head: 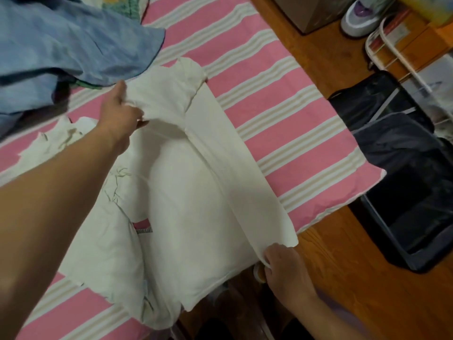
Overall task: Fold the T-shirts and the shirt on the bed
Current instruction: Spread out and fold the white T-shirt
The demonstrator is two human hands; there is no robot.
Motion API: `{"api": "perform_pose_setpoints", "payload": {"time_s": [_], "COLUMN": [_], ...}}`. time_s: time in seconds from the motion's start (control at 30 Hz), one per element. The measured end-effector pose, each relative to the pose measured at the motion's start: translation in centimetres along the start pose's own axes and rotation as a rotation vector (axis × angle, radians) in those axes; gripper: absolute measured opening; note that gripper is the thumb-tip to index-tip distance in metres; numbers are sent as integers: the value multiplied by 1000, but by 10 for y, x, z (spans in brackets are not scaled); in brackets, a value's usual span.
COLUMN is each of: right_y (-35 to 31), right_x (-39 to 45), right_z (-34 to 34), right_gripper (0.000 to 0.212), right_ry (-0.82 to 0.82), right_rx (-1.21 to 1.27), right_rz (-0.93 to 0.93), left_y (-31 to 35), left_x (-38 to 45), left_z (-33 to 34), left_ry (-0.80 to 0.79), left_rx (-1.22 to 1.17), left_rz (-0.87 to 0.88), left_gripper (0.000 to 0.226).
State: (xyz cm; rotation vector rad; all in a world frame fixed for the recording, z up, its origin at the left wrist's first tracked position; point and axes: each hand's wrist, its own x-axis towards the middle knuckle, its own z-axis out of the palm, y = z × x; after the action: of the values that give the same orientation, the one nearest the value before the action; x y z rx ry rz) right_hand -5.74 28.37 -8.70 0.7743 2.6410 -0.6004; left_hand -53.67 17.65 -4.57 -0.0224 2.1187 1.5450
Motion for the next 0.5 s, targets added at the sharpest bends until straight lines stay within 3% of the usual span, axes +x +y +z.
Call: {"api": "perform_pose_setpoints", "payload": {"time_s": [0.1, 0.17, 0.23, 0.3, 0.33, 0.4, 0.5], "right_y": [3, 7, 18, 37, 46, 64, 77], "right_x": [0, 1, 9, 26, 36, 59, 96], "right_z": [13, 15, 8, -4, -15, -34, -47], "right_gripper": [10, 21, 26, 21, 22, 22, 26], "right_ry": [-186, -243, -295, -187, -139, -101, -264], "right_rx": [-55, -139, -95, -21, -28, 0, 177], "right_rz": [-282, -405, -292, -97, -13, 113, 276], "left_y": [-51, -89, -120, -135, -147, -176, -206], "left_x": [-14, -42, -92, -158, -186, -235, -284], "left_z": [-23, -17, 12, 55, 75, 115, 159], "left_ry": [256, 360, 296, 138, 61, -48, -154], "left_rx": [178, 268, 188, 120, 110, 145, 305], "left_rz": [-201, -361, -435, -478, -513, -590, -597], "left_gripper": [79, 69, 50, 16, 10, 16, 18]}}
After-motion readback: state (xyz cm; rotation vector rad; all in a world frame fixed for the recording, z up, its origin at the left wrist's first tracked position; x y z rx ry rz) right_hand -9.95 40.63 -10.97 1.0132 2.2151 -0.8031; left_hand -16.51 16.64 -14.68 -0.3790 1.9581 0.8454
